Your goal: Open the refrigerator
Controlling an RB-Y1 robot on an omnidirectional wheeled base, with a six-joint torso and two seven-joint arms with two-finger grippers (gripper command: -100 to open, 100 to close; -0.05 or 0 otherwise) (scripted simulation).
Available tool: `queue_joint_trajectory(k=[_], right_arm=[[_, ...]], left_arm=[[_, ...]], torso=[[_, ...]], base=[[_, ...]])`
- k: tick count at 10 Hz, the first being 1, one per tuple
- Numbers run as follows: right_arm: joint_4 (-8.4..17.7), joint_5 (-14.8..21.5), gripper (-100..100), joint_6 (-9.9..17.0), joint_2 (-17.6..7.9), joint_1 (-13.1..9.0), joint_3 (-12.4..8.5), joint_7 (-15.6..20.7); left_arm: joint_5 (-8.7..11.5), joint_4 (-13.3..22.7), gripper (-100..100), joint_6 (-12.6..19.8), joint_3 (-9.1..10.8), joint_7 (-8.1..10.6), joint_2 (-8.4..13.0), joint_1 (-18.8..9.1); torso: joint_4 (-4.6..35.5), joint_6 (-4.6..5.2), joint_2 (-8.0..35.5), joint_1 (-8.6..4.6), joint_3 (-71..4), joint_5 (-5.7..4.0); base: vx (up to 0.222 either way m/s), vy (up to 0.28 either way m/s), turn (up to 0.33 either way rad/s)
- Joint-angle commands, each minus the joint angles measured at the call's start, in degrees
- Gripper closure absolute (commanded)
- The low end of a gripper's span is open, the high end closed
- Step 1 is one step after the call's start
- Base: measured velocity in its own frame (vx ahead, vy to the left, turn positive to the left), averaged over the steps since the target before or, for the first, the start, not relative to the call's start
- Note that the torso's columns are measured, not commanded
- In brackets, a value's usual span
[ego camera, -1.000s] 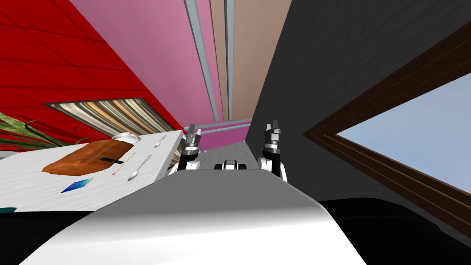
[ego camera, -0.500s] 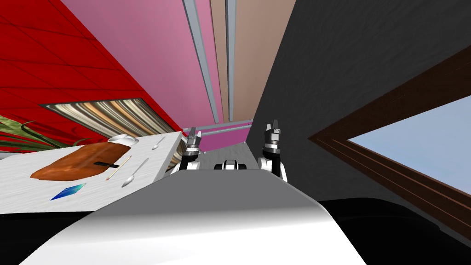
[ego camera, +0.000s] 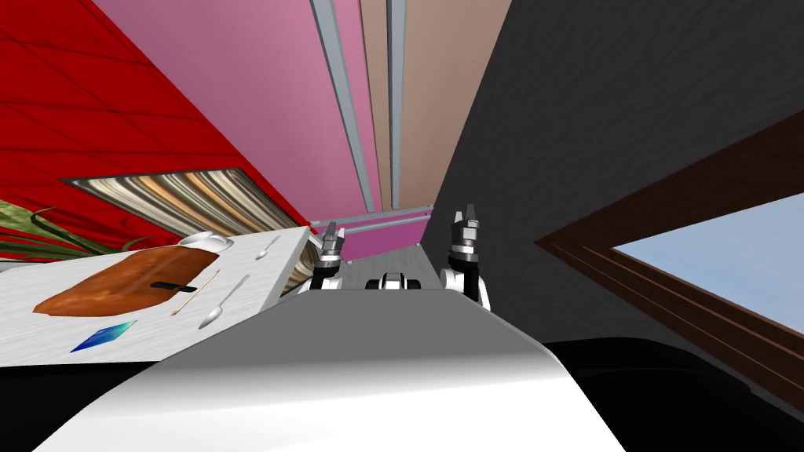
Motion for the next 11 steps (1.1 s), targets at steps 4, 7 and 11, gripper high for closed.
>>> queue_joint_trajectory(k=[4,7,11], right_arm=[[0.00,0.00,0,0.00,0.00,0.00,0.00,0.00],[0.00,0.00,0,0.00,0.00,0.00,0.00,0.00],[0.00,0.00,0,0.00,0.00,0.00,0.00,0.00]], left_arm=[[0.97,9.06,-100,-5.34,0.98,0.08,0.40,-1.73],[1.28,13.46,-100,-7.04,1.30,0.08,0.44,-2.37],[1.91,20.27,-100,-10.43,1.93,0.08,0.44,-3.70]], torso=[[0.01,0.00,0.04,-0.02,0.02,0.00],[0.00,0.00,0.00,0.00,0.01,0.00],[0.00,0.00,-0.03,-0.02,-0.01,-0.01]], base=[[0.070,0.007,0.017],[0.067,0.005,0.014],[0.072,0.009,0.016]])
